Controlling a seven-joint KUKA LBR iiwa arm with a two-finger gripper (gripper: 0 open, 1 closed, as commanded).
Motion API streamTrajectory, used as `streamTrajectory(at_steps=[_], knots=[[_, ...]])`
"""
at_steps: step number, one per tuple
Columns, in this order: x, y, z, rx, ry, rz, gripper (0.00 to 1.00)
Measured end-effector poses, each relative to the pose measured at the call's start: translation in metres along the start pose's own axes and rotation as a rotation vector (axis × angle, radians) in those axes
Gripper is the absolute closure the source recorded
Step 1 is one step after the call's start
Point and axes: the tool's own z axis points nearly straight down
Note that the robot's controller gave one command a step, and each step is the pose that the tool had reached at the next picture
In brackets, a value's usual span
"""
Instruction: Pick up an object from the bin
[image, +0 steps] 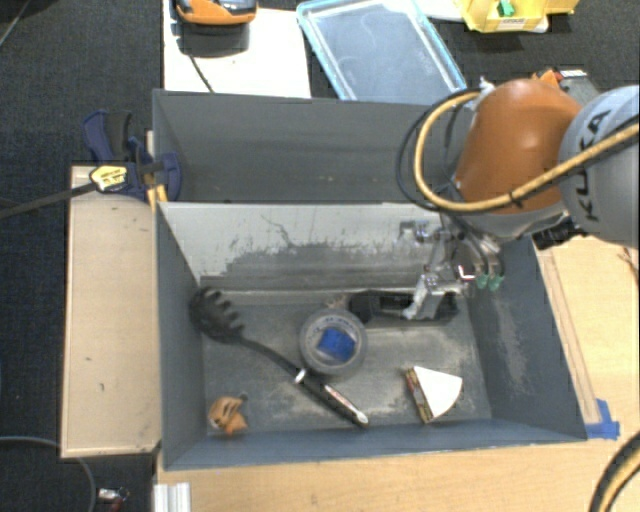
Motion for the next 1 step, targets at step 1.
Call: streamTrajectory(at_steps=[1], knots=[[0.0000,0.0001,0.0001,0.000,0.000,0.000,0.00]])
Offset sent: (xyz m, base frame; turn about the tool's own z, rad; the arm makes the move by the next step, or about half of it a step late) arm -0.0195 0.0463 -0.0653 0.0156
